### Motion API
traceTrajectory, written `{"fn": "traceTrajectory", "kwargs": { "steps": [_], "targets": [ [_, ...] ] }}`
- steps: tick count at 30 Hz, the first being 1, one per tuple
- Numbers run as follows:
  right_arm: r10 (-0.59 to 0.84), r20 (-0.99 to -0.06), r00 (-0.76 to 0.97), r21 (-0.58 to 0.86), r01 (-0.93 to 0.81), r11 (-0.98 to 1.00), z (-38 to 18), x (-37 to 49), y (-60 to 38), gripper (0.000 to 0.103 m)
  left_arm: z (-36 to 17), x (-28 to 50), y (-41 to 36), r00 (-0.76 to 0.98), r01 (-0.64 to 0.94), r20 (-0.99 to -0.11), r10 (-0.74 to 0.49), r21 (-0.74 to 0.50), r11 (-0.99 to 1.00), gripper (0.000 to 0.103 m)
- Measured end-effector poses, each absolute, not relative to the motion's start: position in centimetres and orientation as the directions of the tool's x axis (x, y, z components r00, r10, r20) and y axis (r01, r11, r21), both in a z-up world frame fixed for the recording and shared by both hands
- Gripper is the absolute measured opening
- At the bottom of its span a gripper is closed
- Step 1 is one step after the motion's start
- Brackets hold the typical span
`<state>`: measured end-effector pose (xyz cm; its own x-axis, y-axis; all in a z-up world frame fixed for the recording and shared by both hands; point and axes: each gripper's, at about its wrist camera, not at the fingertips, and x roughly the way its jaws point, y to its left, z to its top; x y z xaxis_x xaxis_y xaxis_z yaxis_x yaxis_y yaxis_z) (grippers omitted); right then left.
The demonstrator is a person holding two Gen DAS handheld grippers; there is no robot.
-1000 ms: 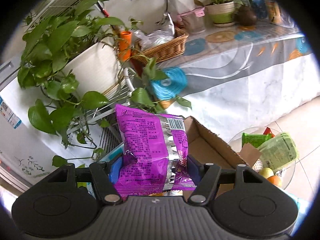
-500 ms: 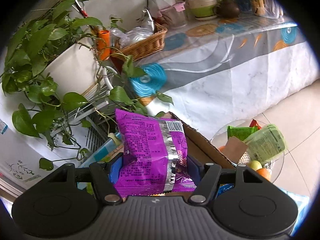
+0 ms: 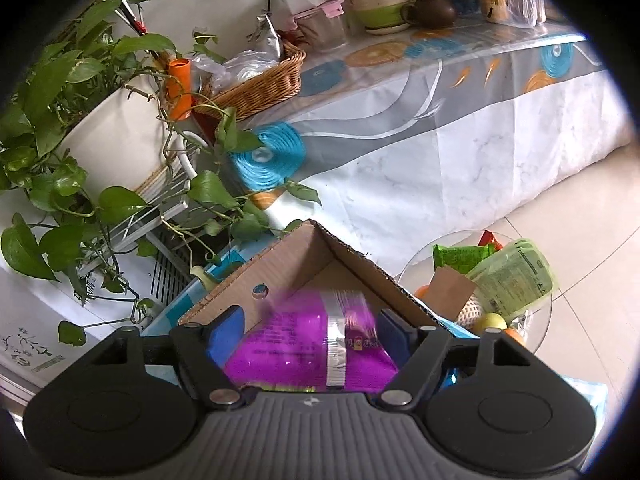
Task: Organize snacks
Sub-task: 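Open the left tool over the box while the right tool releases the purple bag inside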
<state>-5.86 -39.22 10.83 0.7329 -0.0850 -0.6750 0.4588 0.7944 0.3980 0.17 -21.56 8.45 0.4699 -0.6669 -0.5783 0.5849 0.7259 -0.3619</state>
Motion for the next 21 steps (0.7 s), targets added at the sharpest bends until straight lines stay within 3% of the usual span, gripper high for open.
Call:
{"fn": "traceTrajectory", "kwargs": {
  "steps": [11, 21],
  "targets": [
    [-0.005, -0.647, 0.763, 0.426, 0.366, 0.827, 11.1, -5.2, -37.8, 0.085, 11.7, 2.2, -15.6, 0.558, 0.496, -0.6, -0.574, -0.313, 0.81, 0.092],
    [0.051, -0.626, 0.778, 0.361, 0.231, 0.903, 11.7, -3.9, -34.2, 0.088, 12.9, 4.2, -8.6, 0.639, 0.397, -0.625, -0.449, -0.232, 0.888, 0.093]
  ]
}}
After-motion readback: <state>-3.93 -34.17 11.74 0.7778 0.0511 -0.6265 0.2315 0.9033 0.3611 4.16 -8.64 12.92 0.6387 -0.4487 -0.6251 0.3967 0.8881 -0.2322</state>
